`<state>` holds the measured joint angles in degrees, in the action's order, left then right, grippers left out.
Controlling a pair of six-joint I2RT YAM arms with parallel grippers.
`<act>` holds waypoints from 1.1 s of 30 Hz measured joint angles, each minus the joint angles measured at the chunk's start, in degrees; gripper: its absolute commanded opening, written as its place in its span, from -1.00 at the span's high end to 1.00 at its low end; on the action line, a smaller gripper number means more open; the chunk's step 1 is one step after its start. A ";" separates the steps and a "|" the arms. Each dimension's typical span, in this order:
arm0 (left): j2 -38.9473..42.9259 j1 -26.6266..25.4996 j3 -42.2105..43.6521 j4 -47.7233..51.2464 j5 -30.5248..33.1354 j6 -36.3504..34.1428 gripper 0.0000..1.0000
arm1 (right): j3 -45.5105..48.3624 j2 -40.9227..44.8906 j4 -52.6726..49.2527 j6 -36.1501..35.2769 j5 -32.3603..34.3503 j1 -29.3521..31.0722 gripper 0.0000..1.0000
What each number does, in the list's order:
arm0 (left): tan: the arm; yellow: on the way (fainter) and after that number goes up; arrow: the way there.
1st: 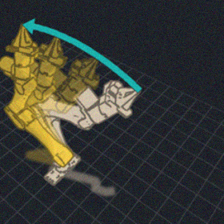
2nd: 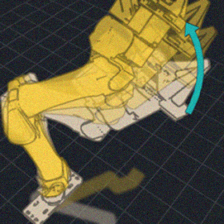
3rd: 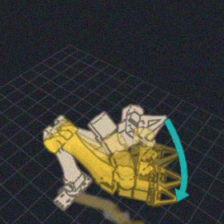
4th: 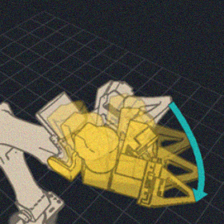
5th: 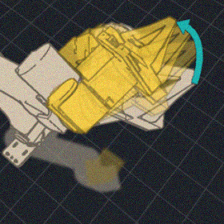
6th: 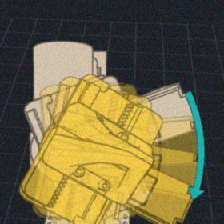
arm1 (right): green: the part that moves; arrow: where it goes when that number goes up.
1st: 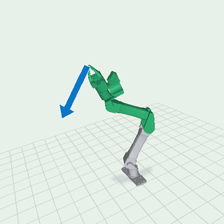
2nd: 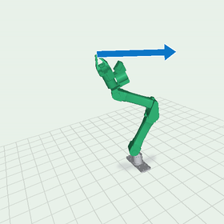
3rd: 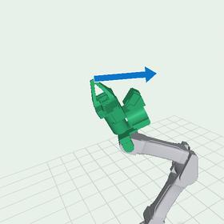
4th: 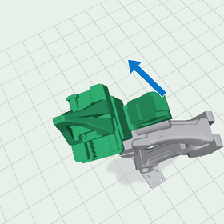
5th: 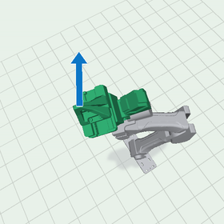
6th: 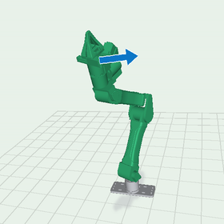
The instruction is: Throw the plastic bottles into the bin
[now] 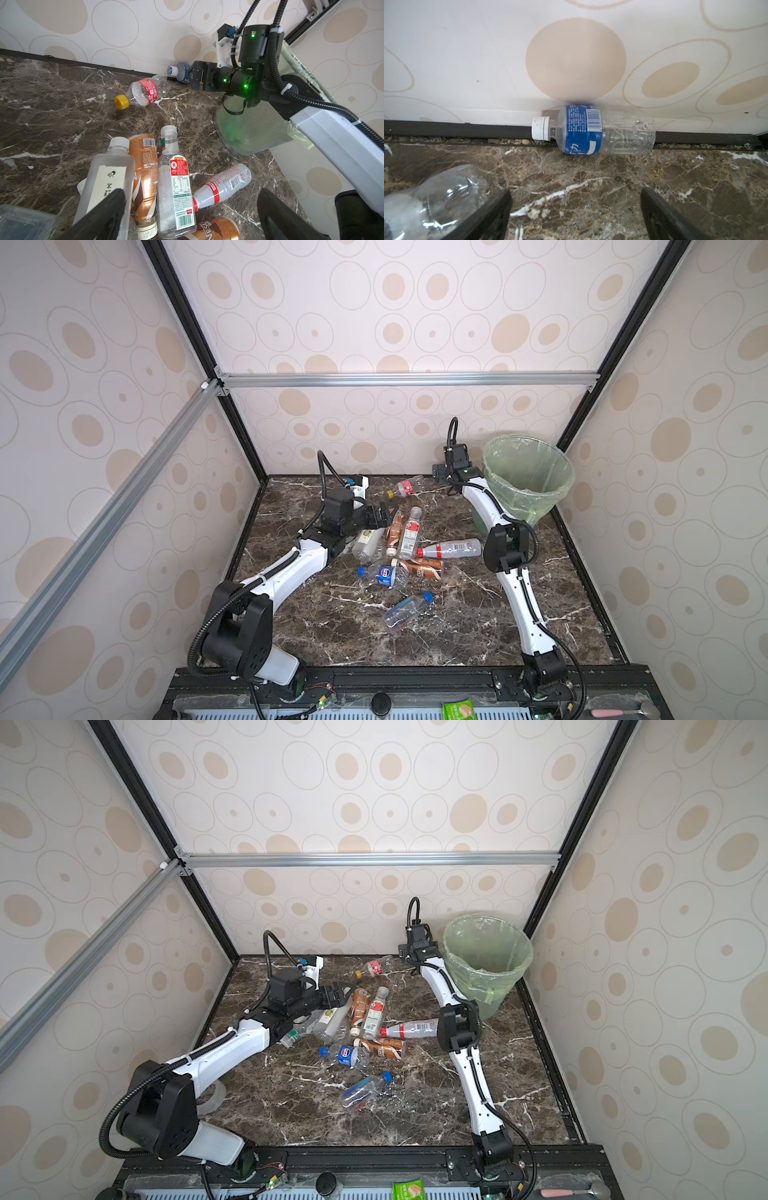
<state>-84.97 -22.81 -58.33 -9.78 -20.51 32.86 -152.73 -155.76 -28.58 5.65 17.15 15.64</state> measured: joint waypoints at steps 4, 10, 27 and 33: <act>0.00 0.09 0.00 0.00 -0.02 0.00 -0.98 | 0.00 0.00 0.74 1.22 1.11 0.00 -0.99; 0.00 0.17 0.00 0.00 -0.02 0.00 -0.98 | 0.74 0.00 0.90 1.44 1.99 -0.57 -0.99; -0.79 0.28 0.00 0.00 -0.46 0.20 -0.98 | 5.11 0.11 0.39 1.99 -0.70 -5.53 -0.99; -1.31 0.28 0.00 0.02 -0.63 0.17 -0.98 | 5.11 0.11 2.12 3.08 -3.87 -6.93 -0.99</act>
<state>-86.28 -22.52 -58.33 -9.76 -21.15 33.04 -147.61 -155.65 -26.46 8.73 13.28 8.71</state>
